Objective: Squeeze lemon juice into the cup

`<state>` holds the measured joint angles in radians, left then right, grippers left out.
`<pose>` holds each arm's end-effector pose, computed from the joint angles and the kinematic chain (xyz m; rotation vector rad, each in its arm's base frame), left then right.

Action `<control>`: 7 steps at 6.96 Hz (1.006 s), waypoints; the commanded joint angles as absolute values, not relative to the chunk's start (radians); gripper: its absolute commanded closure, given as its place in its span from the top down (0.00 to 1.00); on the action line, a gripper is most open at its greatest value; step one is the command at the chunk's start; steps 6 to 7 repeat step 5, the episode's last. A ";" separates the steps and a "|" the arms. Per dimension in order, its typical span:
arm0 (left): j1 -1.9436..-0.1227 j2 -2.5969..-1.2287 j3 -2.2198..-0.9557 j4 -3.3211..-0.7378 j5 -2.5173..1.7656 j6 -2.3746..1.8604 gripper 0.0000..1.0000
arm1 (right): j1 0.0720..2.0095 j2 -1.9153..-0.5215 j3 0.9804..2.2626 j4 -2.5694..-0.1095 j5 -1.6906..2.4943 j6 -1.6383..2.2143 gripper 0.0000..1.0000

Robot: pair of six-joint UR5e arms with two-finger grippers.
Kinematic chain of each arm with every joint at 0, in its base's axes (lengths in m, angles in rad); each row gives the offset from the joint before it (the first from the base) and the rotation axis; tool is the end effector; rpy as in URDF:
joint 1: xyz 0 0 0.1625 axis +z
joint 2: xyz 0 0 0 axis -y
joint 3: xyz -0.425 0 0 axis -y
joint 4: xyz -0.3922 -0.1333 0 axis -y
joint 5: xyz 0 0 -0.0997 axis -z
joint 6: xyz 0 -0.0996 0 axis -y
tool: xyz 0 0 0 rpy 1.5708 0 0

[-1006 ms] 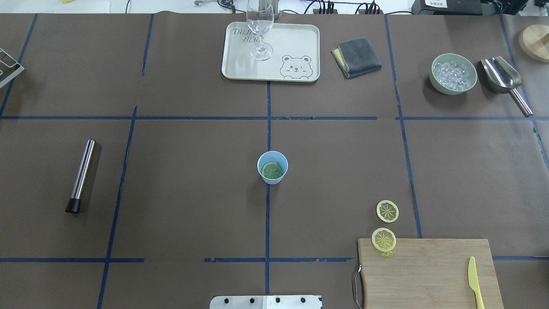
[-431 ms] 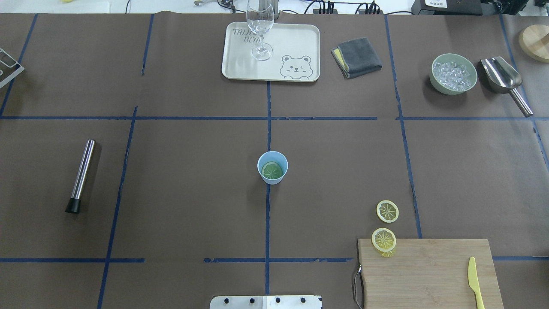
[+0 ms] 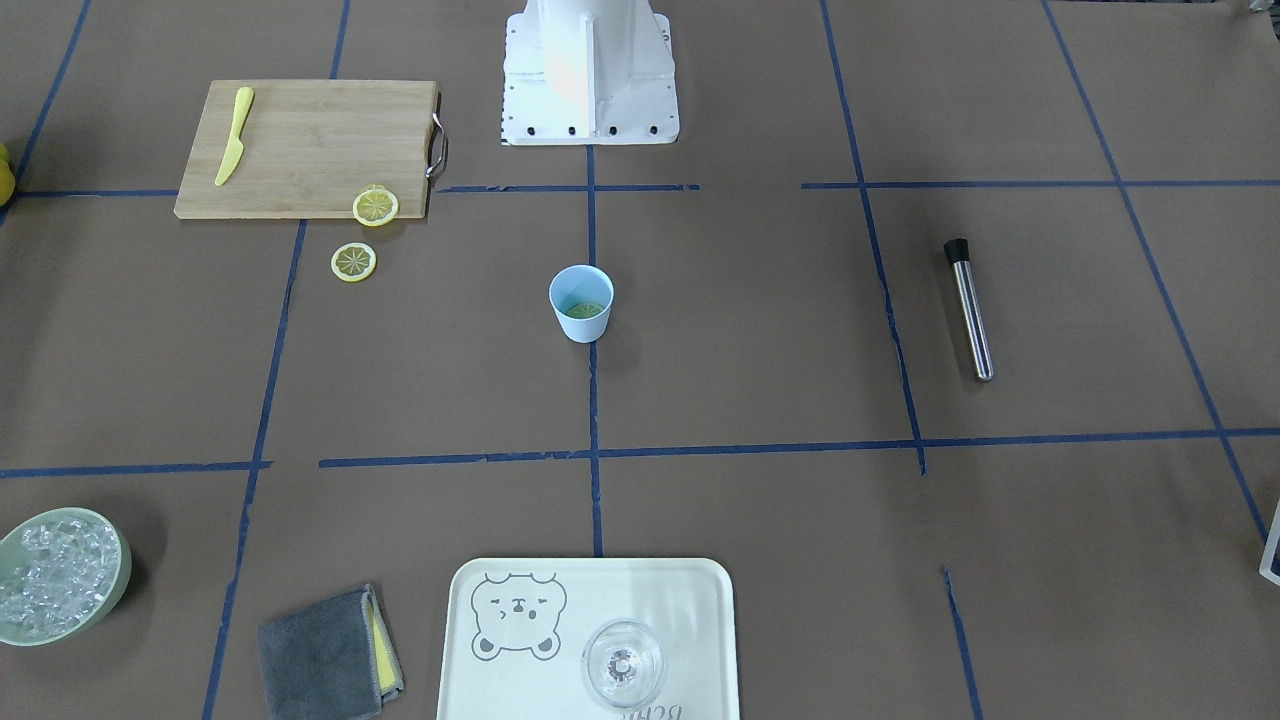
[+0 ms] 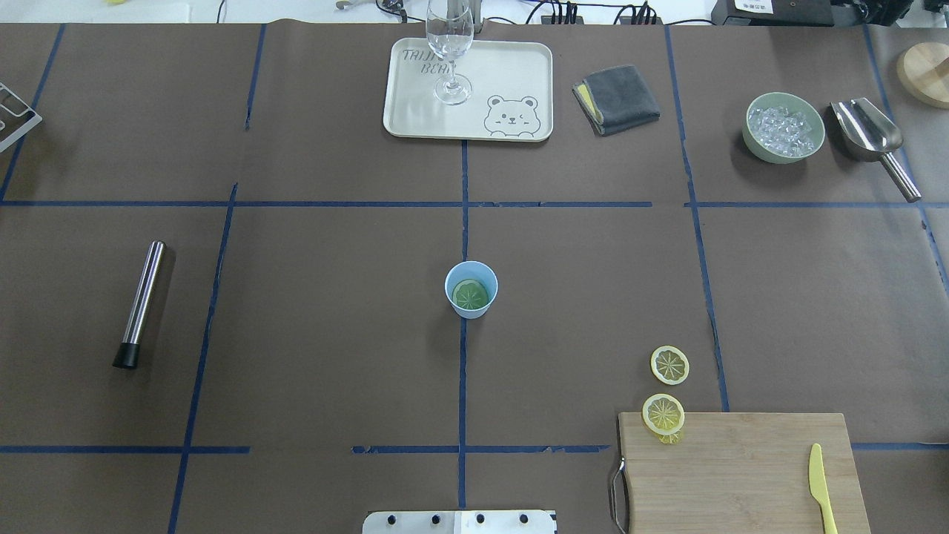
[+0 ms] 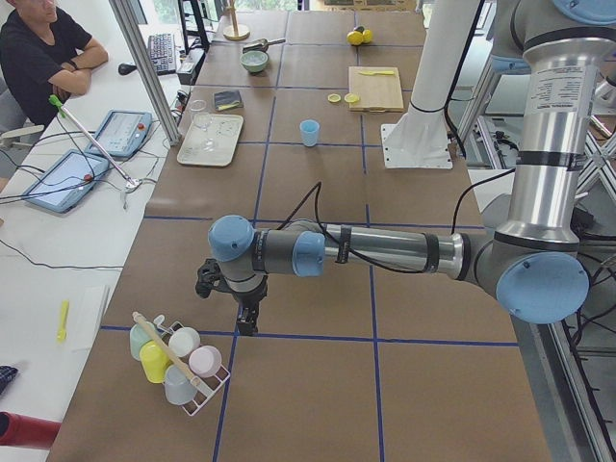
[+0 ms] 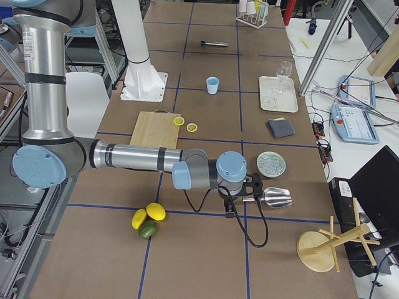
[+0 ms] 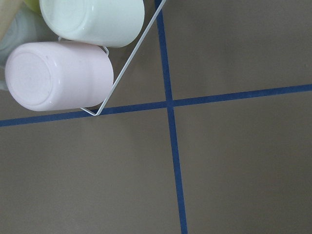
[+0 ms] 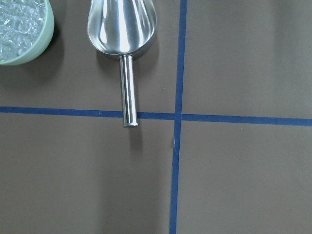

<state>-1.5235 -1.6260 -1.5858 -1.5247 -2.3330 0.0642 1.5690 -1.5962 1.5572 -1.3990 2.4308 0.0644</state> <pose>-0.0401 -0.5186 0.6290 0.0294 0.7624 0.1152 0.0569 -0.4886 0.6539 0.0960 -0.8622 0.0015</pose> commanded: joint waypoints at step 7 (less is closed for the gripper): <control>-1.523 -1.626 -1.588 -1.525 -2.333 0.063 1.00 | 1.569 -1.597 1.559 -1.399 2.431 0.063 1.00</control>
